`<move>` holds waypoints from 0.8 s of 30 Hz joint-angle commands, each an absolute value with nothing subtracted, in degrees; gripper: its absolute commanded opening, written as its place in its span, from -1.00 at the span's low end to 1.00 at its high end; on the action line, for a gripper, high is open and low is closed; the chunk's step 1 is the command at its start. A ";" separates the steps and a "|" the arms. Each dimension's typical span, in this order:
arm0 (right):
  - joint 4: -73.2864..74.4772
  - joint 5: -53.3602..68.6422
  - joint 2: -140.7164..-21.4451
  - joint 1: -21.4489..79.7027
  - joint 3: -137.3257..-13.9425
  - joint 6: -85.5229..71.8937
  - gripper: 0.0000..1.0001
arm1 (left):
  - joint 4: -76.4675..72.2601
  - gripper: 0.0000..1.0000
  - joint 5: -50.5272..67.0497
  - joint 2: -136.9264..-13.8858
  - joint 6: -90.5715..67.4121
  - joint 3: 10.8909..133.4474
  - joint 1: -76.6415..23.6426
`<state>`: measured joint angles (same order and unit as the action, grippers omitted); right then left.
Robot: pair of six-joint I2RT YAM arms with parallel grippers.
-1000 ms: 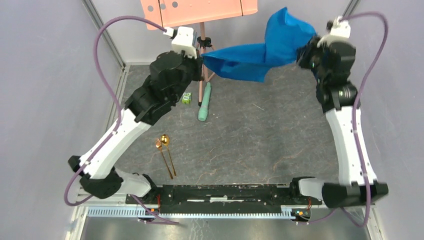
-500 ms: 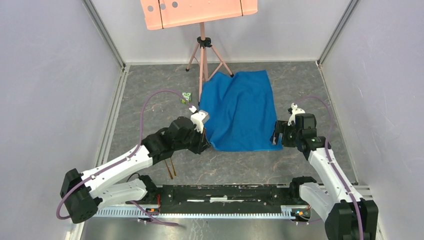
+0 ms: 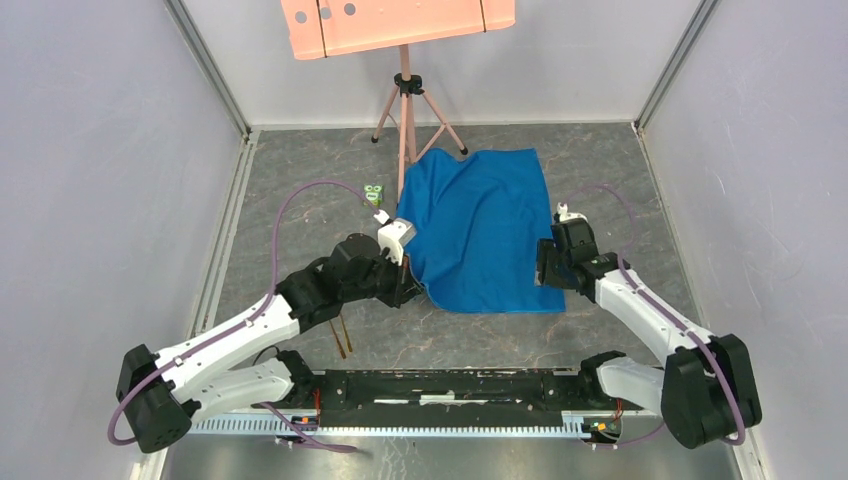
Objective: Fold the napkin into a case and place the utensils inside
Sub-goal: Flatten out the crumpled napkin at the center of the board.
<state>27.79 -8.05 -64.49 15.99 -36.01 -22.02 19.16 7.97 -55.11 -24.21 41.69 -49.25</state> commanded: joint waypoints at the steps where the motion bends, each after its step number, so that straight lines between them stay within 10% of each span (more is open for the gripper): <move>1: 26.36 -17.85 -66.63 17.58 -32.24 -27.21 0.22 | 15.56 -0.95 10.92 -56.39 -25.49 42.05 -49.31; 11: 25.95 -24.96 -67.97 14.55 -26.95 -36.13 -0.16 | 14.52 -0.95 14.22 -62.81 -26.18 45.36 -50.56; 24: 30.75 -26.12 -44.41 1.89 -32.26 -25.76 -0.03 | 13.14 -0.95 13.53 -75.15 -28.81 48.11 -62.40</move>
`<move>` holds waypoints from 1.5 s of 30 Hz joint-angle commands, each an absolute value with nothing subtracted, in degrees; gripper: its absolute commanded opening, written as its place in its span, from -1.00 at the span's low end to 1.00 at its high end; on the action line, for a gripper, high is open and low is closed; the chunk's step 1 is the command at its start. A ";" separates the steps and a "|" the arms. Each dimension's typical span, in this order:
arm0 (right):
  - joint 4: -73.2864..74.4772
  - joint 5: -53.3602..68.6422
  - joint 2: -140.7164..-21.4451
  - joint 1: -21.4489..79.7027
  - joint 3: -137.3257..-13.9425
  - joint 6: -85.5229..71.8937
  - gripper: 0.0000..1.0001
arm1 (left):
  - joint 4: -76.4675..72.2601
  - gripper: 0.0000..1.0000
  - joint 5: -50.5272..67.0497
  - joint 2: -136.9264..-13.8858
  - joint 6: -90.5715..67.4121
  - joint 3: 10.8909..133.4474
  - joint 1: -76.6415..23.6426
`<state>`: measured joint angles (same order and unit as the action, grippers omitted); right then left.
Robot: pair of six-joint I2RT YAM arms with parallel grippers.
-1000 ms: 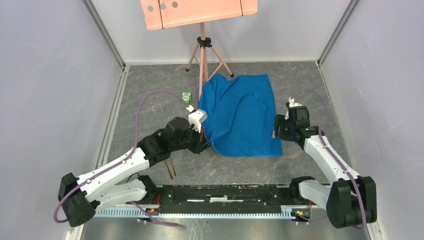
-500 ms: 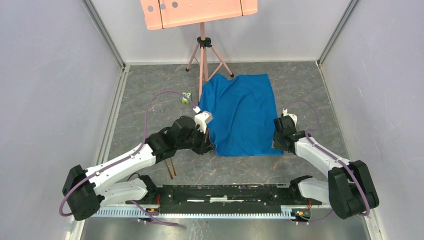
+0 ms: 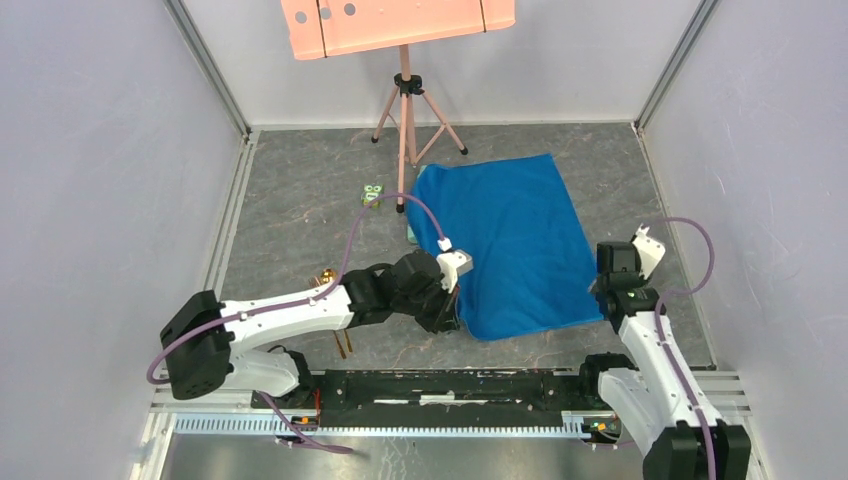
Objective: Fold the napkin into a case and place the utensils inside
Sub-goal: Flatten out the crumpled napkin at the center of the board.
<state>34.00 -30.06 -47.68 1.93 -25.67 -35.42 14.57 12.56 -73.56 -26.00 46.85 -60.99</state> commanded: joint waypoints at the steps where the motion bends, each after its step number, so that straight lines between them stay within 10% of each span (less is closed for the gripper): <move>1: 26.34 -17.51 -43.97 1.90 -32.60 -20.21 0.08 | 13.56 -0.95 13.72 -75.04 -28.95 47.72 -62.55; 6: 11.71 11.46 -58.19 3.57 -37.50 -14.38 0.44 | 15.30 -0.95 10.30 -72.46 -30.91 43.50 -62.57; 22: -7.05 21.32 -113.52 5.03 -77.12 -23.96 0.61 | 15.80 -0.95 2.64 -69.79 -36.43 41.98 -62.51; 45: 4.55 -3.30 -110.08 -10.06 -65.43 -18.78 0.61 | 16.94 -0.95 2.71 -77.96 -33.29 47.38 -62.48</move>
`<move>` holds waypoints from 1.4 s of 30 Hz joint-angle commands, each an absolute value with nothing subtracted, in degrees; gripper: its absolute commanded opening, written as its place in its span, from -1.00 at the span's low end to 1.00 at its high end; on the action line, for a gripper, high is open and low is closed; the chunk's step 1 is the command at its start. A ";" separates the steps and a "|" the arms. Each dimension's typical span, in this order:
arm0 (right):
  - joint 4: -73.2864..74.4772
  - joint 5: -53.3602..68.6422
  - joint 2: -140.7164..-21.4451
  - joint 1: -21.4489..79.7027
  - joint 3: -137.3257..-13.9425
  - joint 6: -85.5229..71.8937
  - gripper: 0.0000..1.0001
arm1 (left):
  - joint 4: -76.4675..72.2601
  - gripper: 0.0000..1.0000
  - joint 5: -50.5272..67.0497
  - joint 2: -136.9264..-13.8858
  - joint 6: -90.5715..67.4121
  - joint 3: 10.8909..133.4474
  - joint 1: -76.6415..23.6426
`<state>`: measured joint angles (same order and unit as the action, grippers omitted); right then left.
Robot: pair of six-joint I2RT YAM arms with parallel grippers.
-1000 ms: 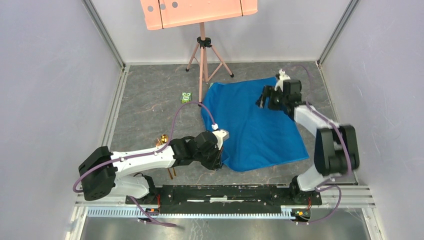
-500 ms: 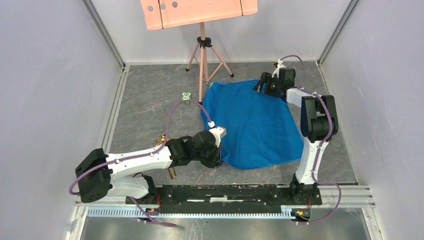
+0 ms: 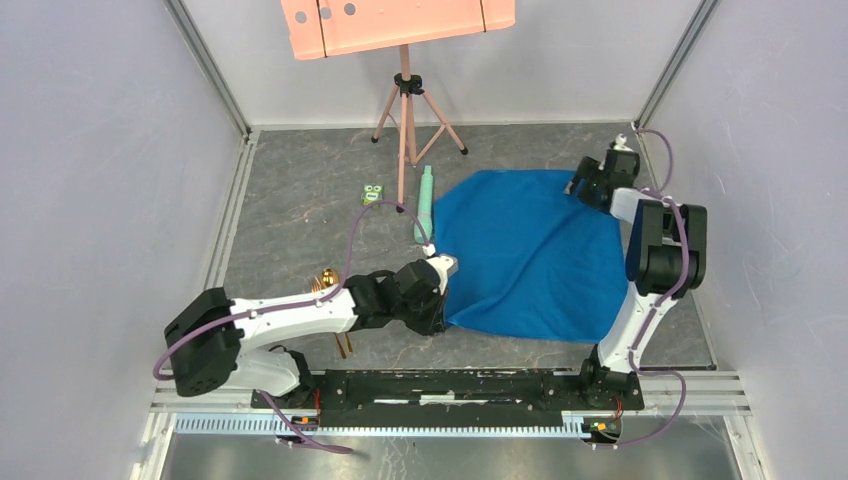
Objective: Fold the napkin into a case and place the utensils inside
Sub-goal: Flatten out the crumpled napkin at the center of the board.
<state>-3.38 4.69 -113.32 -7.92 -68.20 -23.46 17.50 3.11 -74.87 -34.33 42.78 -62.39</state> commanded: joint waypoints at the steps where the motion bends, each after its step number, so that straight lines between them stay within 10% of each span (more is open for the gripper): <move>1: 4.79 -1.84 -108.63 -9.90 -65.88 -17.39 0.62 | 17.65 -0.95 2.37 -78.81 -32.73 48.45 -62.49; 4: 8.25 -1.01 -102.86 -7.35 -66.16 -15.72 0.63 | 19.13 -0.90 0.19 -79.60 -31.87 50.03 -62.49; 8: 5.89 4.17 -95.90 -0.70 -62.62 -14.90 0.70 | 21.98 -0.25 0.20 -78.87 -31.20 51.73 -62.40; 19: -1.24 11.62 -112.51 14.37 -74.70 -29.21 0.69 | 25.15 0.51 -4.91 -67.98 -35.73 49.35 -60.91; 42: 23.89 -34.41 -132.54 29.26 -100.46 -41.16 0.41 | 31.55 0.76 -15.00 -52.63 -38.85 44.41 -59.30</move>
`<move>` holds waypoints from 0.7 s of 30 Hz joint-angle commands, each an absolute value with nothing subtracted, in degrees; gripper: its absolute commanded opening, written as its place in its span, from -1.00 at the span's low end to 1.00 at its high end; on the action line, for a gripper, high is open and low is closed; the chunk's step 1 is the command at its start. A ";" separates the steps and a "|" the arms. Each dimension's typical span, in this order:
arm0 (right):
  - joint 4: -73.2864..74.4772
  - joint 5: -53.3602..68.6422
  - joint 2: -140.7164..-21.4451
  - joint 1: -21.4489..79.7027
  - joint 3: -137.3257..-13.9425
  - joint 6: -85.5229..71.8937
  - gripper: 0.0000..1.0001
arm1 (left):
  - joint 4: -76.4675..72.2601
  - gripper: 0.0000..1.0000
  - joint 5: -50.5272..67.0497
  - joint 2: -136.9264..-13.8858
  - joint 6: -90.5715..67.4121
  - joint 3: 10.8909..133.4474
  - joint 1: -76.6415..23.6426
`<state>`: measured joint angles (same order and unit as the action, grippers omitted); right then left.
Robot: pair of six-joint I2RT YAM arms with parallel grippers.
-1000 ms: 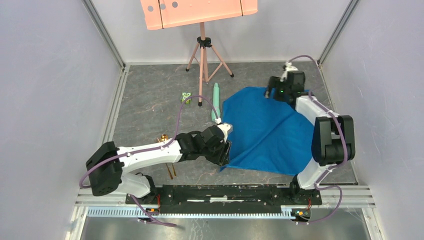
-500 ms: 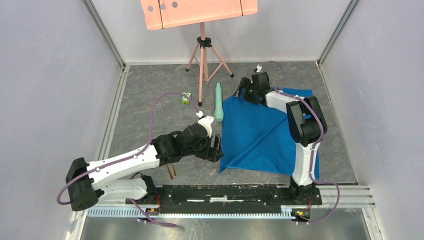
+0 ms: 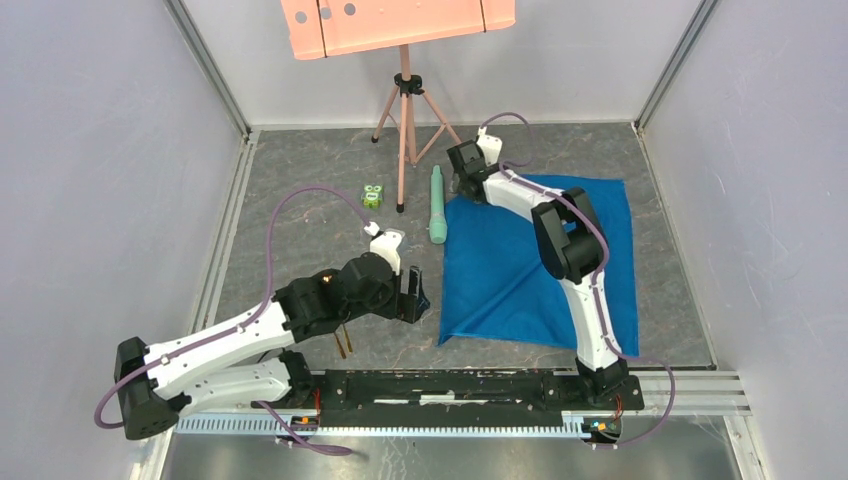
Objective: Fold the napkin into a case and place the utensils inside
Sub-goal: Flatten out the crumpled napkin at the center of the board.
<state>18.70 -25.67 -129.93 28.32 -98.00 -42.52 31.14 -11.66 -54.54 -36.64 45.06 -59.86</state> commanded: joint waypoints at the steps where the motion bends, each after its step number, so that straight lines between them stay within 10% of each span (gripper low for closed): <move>1: 23.59 -34.00 -132.78 29.16 -100.58 -41.06 0.32 | 31.57 0.77 -15.23 -52.34 -39.01 44.17 -59.31; 9: 2.90 -15.67 -116.71 26.48 -85.67 -31.00 -0.75 | 31.20 0.80 -15.93 -50.71 -40.36 42.13 -59.06; 16: -41.30 5.00 -95.43 18.18 -42.59 -34.69 -0.78 | 29.21 0.81 -15.22 -50.96 -40.39 41.35 -58.57; 21: -39.11 4.47 -91.07 17.87 -32.68 -31.04 -0.55 | 29.56 0.81 -15.13 -51.54 -39.68 41.84 -58.34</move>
